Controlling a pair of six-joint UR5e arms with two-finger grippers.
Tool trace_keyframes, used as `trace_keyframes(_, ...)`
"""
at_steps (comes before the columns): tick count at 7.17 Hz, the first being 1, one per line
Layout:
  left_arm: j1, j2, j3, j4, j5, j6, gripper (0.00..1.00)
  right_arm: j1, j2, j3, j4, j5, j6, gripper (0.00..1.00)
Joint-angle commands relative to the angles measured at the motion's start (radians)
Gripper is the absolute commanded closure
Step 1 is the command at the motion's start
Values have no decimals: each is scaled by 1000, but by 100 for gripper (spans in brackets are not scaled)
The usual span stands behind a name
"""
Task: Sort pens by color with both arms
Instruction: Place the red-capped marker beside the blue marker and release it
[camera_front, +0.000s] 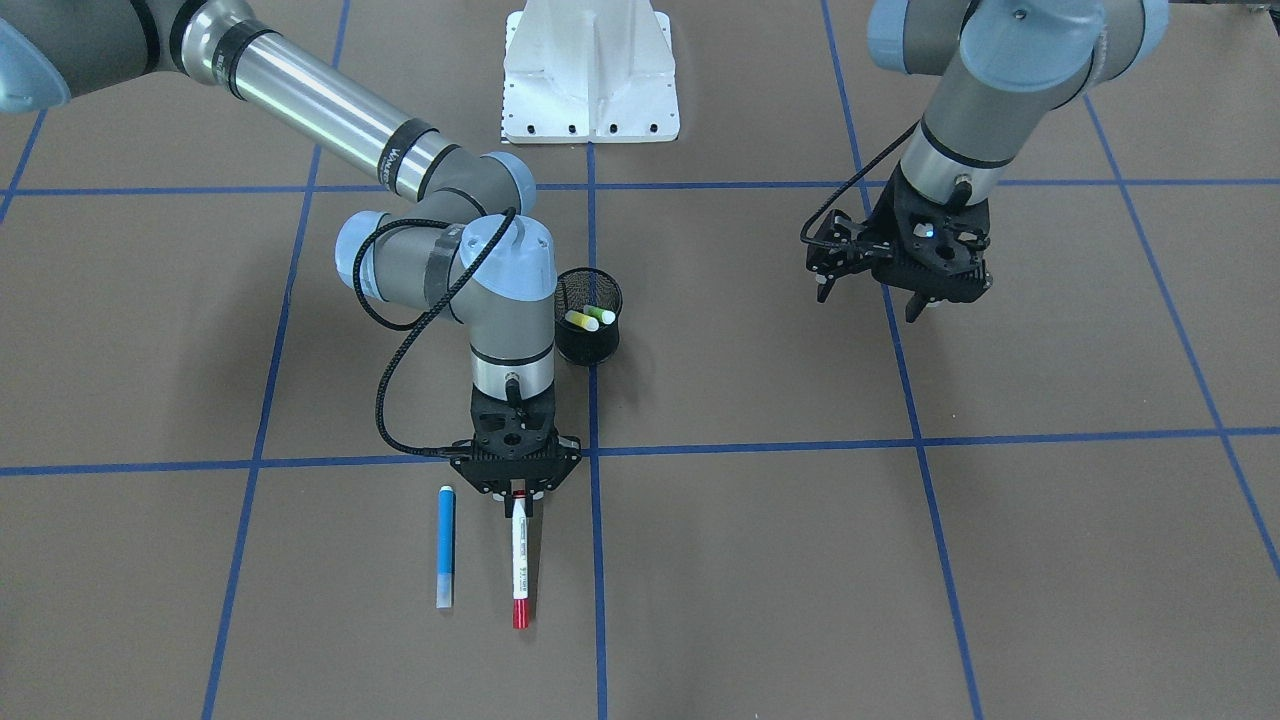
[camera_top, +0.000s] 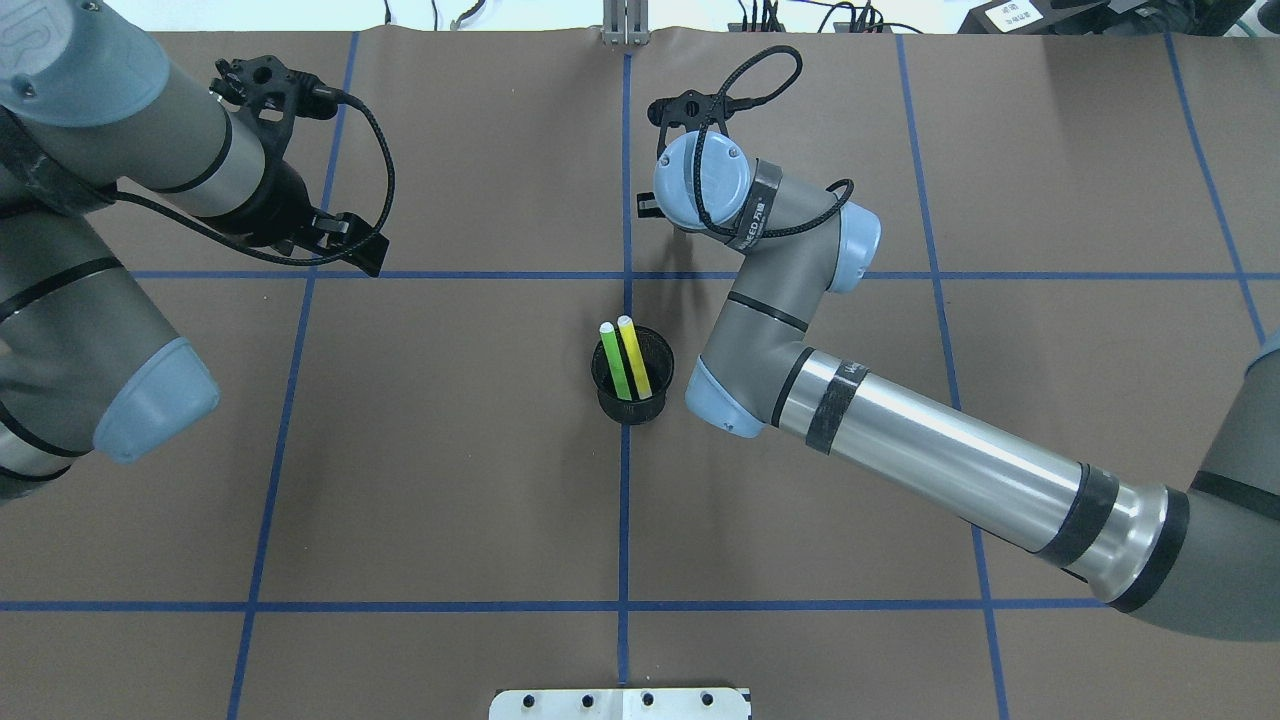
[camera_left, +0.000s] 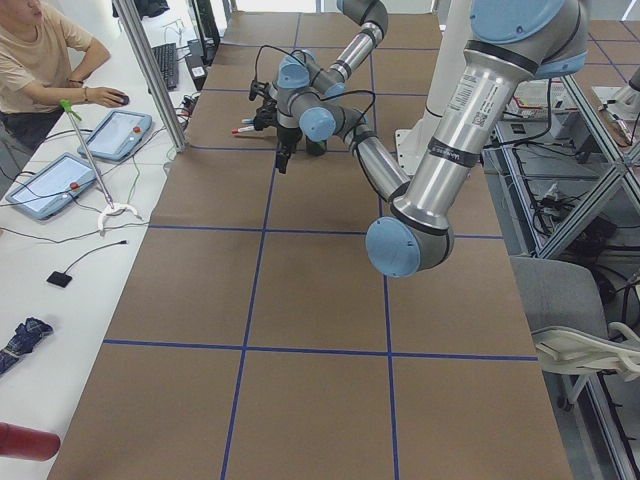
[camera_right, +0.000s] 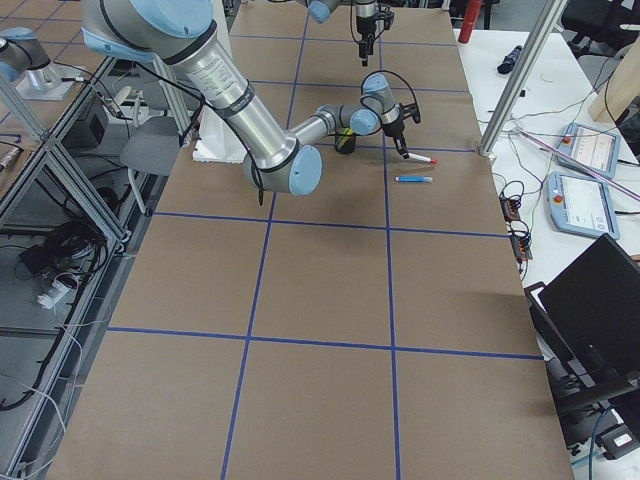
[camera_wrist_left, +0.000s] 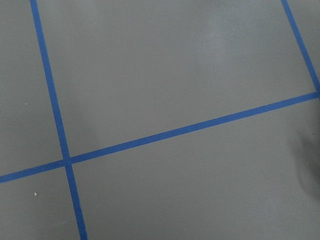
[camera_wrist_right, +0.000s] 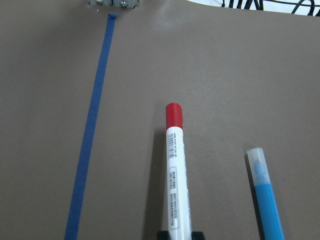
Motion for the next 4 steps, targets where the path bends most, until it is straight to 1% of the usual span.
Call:
trace_keyframes(1,0,0,0,0,0,0,1,-8,-5,2,2,1,-1,100)
trace_keyframes(2,0,0,0,0,0,0,1,-9,-13,2,2,1,-2,82)
trace_keyframes(3,0,-2,5,0,0,0,1,-11,-11,5,2,1,-2,77)
trace_keyframes(4,0,-2,5,0,0,0,1,-11,-14,11,2,1,-2,69)
